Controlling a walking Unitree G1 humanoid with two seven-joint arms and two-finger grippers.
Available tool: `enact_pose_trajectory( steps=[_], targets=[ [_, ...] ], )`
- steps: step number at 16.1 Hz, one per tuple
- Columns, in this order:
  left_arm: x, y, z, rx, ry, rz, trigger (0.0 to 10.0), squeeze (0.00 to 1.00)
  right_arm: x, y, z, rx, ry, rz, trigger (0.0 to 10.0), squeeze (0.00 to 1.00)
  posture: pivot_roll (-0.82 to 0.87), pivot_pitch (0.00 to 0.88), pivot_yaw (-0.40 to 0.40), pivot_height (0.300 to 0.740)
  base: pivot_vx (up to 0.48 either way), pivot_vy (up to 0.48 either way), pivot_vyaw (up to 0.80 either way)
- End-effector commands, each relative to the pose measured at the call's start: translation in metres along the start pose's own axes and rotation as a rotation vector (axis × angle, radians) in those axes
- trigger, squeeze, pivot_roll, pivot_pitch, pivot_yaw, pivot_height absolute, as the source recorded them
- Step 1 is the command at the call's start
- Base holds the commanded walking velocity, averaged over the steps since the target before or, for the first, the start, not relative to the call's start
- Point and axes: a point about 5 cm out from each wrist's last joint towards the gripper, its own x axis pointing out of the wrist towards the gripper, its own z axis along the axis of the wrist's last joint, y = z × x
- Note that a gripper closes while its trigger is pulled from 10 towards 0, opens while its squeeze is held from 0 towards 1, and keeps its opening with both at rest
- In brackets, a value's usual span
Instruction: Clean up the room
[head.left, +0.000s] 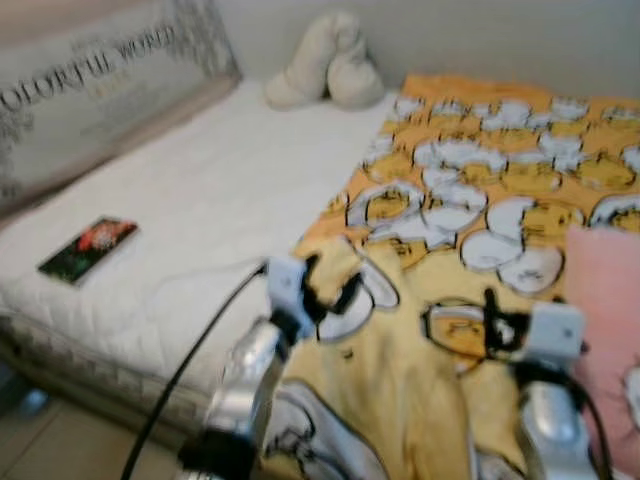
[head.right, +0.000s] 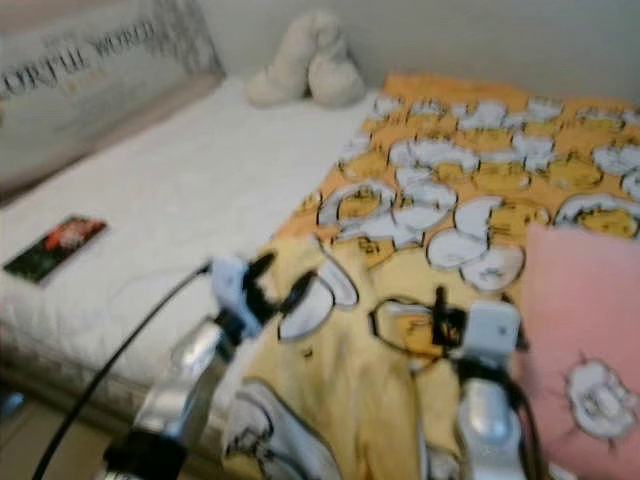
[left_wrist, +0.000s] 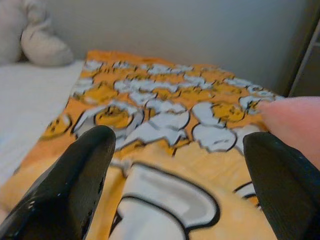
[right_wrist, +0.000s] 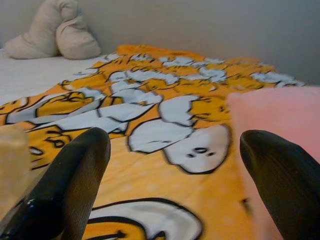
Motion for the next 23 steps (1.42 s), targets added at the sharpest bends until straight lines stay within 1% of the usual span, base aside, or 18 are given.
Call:
enact_pose_trajectory(
  steps=[1,4,6,7,9,10,11,12,13,15,16,17,18,19,20,21,22,23],
  targets=[
    [-0.006,0.011,-0.001,0.02,0.021,0.019,10.0,0.0,0.001,0.009,0.001,0.018,-0.005,0.026,10.0,0.0,-0.03,0.0,0.086,0.736,0.0,0.0,0.0],
    [-0.004,0.012,0.003,0.0,0.022,-0.006,10.0,0.0,0.001,0.009,-0.001,0.013,0.006,0.028,10.0,0.0,-0.02,0.0,0.084,0.736,0.0,0.0,0.0],
    [-0.002,0.011,0.003,-0.039,0.04,-0.037,10.0,0.0,0.001,0.009,0.0,0.022,-0.001,0.031,10.0,0.0,-0.02,0.0,0.083,0.736,-0.321,0.36,0.0],
    [-0.003,0.009,0.002,-0.018,0.042,-0.057,10.0,0.0,0.002,0.01,-0.002,-0.007,0.016,0.037,10.0,0.0,-0.02,0.0,0.084,0.736,-0.33,0.352,0.0],
    [-0.004,0.007,0.002,-0.016,0.036,-0.07,10.0,0.0,0.001,0.01,-0.005,0.018,0.042,0.026,10.0,0.0,-0.02,0.0,0.084,0.736,-0.324,0.358,-0.76],
    [-0.005,0.008,0.002,0.001,0.021,-0.039,10.0,0.0,0.001,0.011,-0.003,0.008,0.024,0.033,10.0,0.0,-0.02,0.0,0.083,0.736,0.0,0.0,-0.75],
    [-0.005,0.007,0.001,-0.011,0.028,-0.031,10.0,0.0,0.0,0.011,-0.003,0.009,0.018,0.037,10.0,0.0,-0.02,0.0,0.083,0.736,0.0,0.0,-0.75],
    [-0.005,0.008,-0.001,-0.052,0.036,-0.005,10.0,0.0,0.0,0.012,-0.002,0.002,0.006,0.05,10.0,0.0,-0.02,0.0,0.083,0.736,0.0,0.0,0.0],
    [-0.005,0.008,-0.001,-0.052,0.036,0.001,10.0,0.0,0.0,0.013,-0.001,-0.003,0.003,0.054,10.0,0.0,-0.02,0.0,0.08,0.736,0.0,0.0,0.0],
    [-0.006,0.005,-0.004,-0.052,0.037,0.008,10.0,0.0,0.001,0.012,0.001,-0.008,-0.006,0.046,10.0,0.0,-0.03,0.0,0.083,0.736,0.0,-0.476,0.0],
    [-0.003,0.003,-0.003,-0.039,0.025,0.034,10.0,0.0,0.003,0.009,0.001,-0.01,-0.01,0.034,10.0,0.0,-0.03,0.0,0.085,0.736,0.0,-0.461,0.0],
    [-0.002,0.005,-0.002,-0.046,0.02,0.064,10.0,0.0,0.003,0.008,0.002,-0.01,-0.013,0.03,10.0,0.0,-0.03,0.0,0.086,0.736,0.0,-0.446,0.0],
    [-0.001,0.012,-0.003,-0.087,0.023,0.144,10.0,0.0,0.004,0.007,0.003,-0.01,-0.02,0.024,10.0,0.0,-0.04,0.0,0.089,0.736,0.0,-0.435,0.0],
    [-0.005,0.025,-0.008,-0.145,0.042,0.255,10.0,0.0,0.004,0.002,0.007,-0.002,-0.045,0.004,10.0,0.0,-0.05,0.0,0.09,0.736,0.244,-0.409,0.0],
    [-0.008,0.029,-0.009,-0.139,0.045,0.278,10.0,0.0,0.003,0.0,0.009,0.006,-0.055,-0.009,10.0,0.0,-0.05,0.0,0.091,0.736,0.244,-0.409,0.0],
    [-0.012,0.031,-0.008,-0.103,0.038,0.268,10.0,0.0,0.0,-0.005,0.009,0.022,-0.06,-0.034,10.0,0.0,-0.05,0.0,0.091,0.736,0.24,-0.412,0.0],
    [-0.02,0.037,-0.007,-0.05,0.035,0.289,10.0,0.0,-0.007,-0.012,0.006,0.032,-0.058,-0.052,10.0,0.0,-0.05,0.0,0.091,0.736,0.0,0.0,0.0],
    [-0.027,0.048,-0.013,0.007,0.108,0.345,10.0,0.0,-0.014,-0.016,-0.001,0.02,-0.03,-0.046,10.0,0.0,-0.05,0.0,0.085,0.736,0.0,0.0,0.0]
  ],
)
